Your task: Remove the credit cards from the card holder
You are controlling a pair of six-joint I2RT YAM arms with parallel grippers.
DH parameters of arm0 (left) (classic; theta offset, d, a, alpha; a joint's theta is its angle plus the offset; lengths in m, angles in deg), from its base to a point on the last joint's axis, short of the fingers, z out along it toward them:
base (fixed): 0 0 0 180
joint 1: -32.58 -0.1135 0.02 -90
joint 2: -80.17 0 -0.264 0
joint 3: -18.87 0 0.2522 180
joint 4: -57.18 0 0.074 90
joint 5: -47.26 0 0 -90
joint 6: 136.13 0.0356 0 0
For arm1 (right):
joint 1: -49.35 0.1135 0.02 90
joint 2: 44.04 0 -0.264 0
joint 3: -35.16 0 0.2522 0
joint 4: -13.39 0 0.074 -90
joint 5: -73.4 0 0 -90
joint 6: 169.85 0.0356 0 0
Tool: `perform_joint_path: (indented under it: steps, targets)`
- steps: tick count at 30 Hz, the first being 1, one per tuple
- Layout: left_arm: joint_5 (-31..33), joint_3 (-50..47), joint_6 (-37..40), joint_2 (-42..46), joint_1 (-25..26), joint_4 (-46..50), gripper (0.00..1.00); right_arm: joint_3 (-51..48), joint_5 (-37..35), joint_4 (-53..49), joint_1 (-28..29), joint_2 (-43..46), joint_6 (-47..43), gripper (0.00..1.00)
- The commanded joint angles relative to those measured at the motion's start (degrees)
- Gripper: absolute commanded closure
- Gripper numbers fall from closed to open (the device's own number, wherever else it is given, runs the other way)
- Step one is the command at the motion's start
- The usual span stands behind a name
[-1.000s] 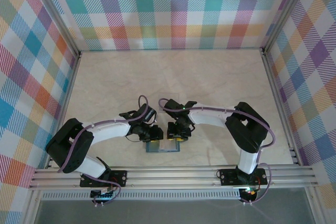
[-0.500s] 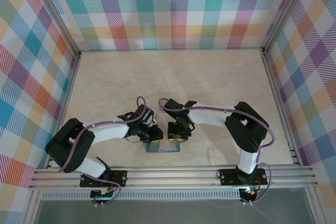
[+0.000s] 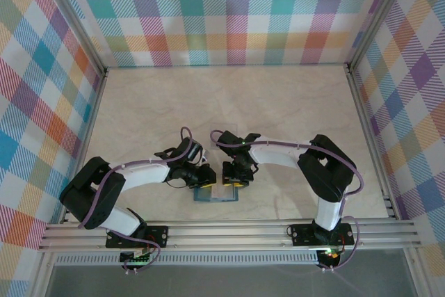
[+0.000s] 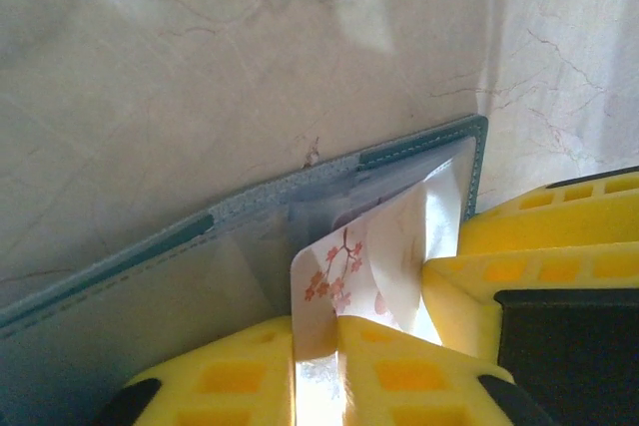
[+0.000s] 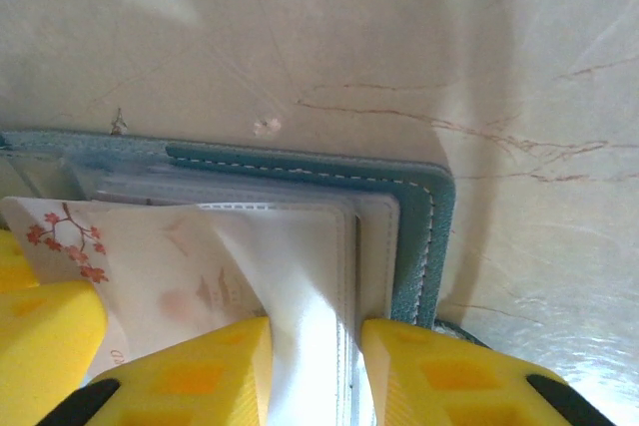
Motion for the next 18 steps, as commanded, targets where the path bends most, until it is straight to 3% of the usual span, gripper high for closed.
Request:
perform_joint_path:
  steps: [1,10,18]
  targets:
    - [-1.1,-0.3,0.6,1.8,-0.7,-0.1,0.87,-1.5,-2.9,-3.1,0.4,-3.6,-1.1,0.67]
    - [3.3,1.6,4.5,4.4,-0.7,8.4,0.94,-1.5,-3.3,-3.8,0.4,-2.9,-0.9,0.66]
    - [10.0,4.8,9.8,8.0,-0.7,21.4,0.97,-0.7,-3.6,-4.6,0.4,-1.9,-1.3,0.65]
